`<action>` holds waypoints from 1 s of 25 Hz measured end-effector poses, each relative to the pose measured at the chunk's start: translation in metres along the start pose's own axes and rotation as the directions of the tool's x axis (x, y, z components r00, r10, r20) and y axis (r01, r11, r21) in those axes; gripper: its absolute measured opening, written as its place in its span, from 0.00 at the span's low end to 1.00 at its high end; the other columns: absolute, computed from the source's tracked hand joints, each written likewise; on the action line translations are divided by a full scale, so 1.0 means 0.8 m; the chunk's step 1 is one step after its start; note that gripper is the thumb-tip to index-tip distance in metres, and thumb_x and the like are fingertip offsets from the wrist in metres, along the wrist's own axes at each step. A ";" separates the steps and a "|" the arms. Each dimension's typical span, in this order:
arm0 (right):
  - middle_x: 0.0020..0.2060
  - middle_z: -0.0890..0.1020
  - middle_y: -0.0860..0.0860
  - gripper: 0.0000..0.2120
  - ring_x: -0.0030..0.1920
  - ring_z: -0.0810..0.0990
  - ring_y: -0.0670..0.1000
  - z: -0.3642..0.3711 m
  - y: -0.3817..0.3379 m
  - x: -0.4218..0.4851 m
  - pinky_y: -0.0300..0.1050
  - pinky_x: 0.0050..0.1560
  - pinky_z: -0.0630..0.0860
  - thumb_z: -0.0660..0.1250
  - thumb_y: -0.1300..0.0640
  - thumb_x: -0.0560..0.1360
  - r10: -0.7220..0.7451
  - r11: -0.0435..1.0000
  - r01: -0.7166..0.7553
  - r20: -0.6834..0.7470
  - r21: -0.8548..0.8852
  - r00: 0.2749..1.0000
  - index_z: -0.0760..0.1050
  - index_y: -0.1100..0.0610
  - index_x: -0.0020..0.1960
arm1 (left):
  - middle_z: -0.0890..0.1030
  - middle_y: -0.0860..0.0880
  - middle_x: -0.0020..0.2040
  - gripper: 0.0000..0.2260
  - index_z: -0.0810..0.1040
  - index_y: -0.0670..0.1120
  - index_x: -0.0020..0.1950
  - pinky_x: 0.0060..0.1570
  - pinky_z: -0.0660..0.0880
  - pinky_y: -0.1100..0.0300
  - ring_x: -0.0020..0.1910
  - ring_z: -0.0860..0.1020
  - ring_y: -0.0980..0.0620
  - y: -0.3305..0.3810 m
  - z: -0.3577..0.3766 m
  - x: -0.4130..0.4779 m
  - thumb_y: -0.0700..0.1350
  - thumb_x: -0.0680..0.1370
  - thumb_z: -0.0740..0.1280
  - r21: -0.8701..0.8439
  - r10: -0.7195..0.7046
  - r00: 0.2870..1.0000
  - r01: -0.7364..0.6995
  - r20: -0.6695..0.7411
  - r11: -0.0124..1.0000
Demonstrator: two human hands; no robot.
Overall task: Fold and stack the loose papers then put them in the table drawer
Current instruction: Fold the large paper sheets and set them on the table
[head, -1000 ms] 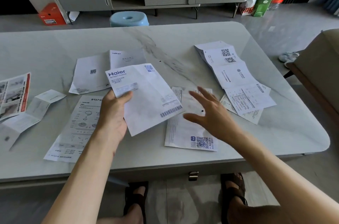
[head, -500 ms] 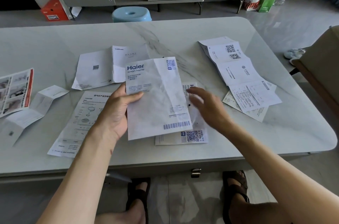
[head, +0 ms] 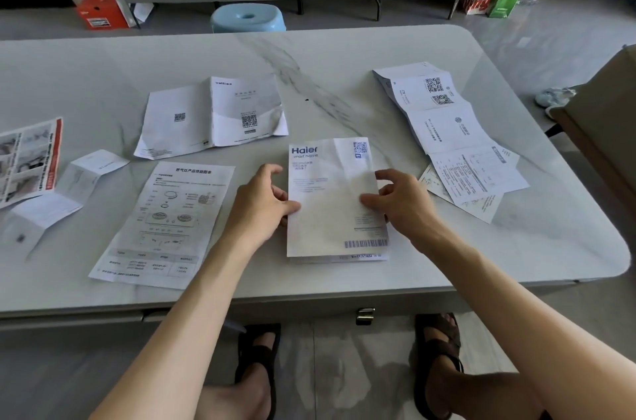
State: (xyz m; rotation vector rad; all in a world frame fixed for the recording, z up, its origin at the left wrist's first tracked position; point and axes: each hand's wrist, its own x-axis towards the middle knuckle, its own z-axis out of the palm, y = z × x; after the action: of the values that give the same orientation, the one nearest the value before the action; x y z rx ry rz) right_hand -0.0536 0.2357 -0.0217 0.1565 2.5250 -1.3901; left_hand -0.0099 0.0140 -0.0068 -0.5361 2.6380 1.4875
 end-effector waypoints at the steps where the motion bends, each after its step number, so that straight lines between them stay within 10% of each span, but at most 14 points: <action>1: 0.39 0.83 0.53 0.22 0.39 0.82 0.55 0.003 0.001 -0.002 0.51 0.44 0.80 0.74 0.57 0.69 -0.016 0.998 0.015 -0.003 -0.057 1.000 0.77 0.53 0.62 | 0.82 0.46 0.45 0.28 0.70 0.49 0.68 0.36 0.77 0.60 0.38 0.82 0.49 0.000 0.001 0.000 0.38 0.71 0.75 0.057 0.004 1.000 -0.005 0.007 0.998; 7: 0.40 0.80 0.51 0.22 0.42 0.78 0.52 0.008 0.000 -0.005 0.35 0.33 0.68 0.72 0.58 0.72 -0.069 0.983 0.063 -0.028 -0.175 0.997 0.74 0.54 0.65 | 0.81 0.49 0.40 0.23 0.75 0.47 0.62 0.42 0.78 0.57 0.39 0.81 0.49 -0.002 0.008 -0.001 0.37 0.69 0.75 0.170 0.013 1.000 -0.017 0.021 0.985; 18: 0.45 0.81 0.57 0.28 0.48 0.78 0.60 0.015 -0.001 -0.014 0.48 0.46 0.75 0.69 0.59 0.72 -0.183 0.910 0.146 -0.061 -0.389 0.981 0.66 0.57 0.71 | 0.80 0.50 0.40 0.21 0.77 0.47 0.59 0.46 0.80 0.50 0.41 0.80 0.47 -0.005 0.016 0.002 0.39 0.68 0.77 0.239 0.090 0.996 -0.088 0.001 0.967; 25: 0.66 0.68 0.59 0.29 0.67 0.69 0.59 0.012 -0.001 -0.021 0.49 0.63 0.69 0.70 0.52 0.74 -0.209 0.858 0.172 -0.022 -0.484 0.978 0.66 0.59 0.71 | 0.71 0.45 0.69 0.42 0.63 0.49 0.74 0.63 0.71 0.49 0.69 0.68 0.43 0.012 0.015 -0.029 0.55 0.65 0.78 0.550 0.119 0.972 -0.214 0.205 0.808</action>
State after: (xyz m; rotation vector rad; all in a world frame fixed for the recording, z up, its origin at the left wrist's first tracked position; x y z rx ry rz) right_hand -0.0361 0.2275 -0.0218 -0.1453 2.9235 -0.7764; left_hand 0.0075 0.0347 0.0003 -0.1206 2.8471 0.6460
